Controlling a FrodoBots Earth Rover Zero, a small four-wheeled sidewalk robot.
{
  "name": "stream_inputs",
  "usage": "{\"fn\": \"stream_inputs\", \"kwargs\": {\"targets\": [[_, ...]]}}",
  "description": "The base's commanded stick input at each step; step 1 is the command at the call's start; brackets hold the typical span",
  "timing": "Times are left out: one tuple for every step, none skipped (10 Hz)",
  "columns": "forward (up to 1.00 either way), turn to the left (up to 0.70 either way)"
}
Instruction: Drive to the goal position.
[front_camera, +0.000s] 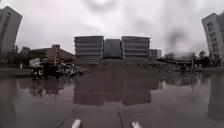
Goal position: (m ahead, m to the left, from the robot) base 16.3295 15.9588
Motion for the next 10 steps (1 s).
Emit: {"fn": "stream_inputs", "kwargs": {"targets": [[0.70,0.00],[0.70,0.00],[0.70,0.00],[0.70,0.00],[0.70,0.00],[0.70,0.00],[0.70,0.00],[0.70,0.00],[0.70,0.00],[0.70,0.00]]}}
